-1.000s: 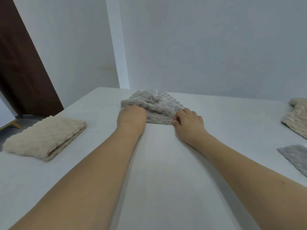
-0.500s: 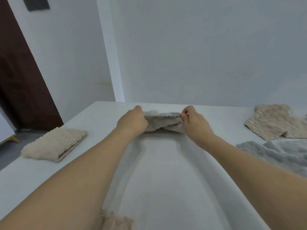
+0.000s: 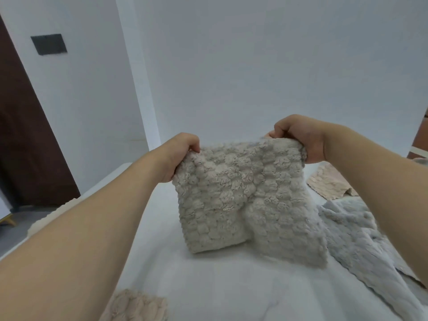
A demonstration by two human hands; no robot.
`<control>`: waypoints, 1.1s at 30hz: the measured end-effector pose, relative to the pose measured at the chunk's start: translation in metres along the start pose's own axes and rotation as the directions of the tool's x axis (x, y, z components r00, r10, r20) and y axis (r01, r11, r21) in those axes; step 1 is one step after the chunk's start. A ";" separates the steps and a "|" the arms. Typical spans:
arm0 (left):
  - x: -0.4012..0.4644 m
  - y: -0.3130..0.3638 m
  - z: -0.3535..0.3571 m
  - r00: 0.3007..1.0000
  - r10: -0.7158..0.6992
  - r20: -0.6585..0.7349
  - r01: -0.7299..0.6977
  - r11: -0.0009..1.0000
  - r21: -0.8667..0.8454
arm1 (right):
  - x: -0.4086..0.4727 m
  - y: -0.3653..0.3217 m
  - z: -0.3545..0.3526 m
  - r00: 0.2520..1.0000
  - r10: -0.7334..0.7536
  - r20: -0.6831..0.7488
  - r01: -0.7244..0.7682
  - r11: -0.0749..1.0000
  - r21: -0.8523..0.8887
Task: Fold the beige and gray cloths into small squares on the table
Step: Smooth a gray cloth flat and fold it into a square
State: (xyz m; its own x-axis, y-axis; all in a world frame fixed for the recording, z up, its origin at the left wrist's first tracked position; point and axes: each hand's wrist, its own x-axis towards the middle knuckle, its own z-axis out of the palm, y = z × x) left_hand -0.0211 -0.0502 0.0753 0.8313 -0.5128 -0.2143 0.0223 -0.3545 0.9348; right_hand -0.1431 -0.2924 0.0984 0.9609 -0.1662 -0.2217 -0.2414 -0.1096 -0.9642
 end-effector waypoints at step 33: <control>0.144 -0.154 0.067 0.951 0.292 0.100 -0.215 0.394 0.894 | 0.199 0.174 0.003 0.969 -0.210 -0.130 -0.053 0.335 -0.941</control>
State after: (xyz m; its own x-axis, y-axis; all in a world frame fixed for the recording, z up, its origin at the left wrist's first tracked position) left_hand 0.0585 -0.1218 -0.1185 0.7416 -0.6696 0.0402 -0.6663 -0.7282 0.1608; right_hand 0.0062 -0.3412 -0.1144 0.9642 -0.2652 0.0065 -0.2600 -0.9497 -0.1747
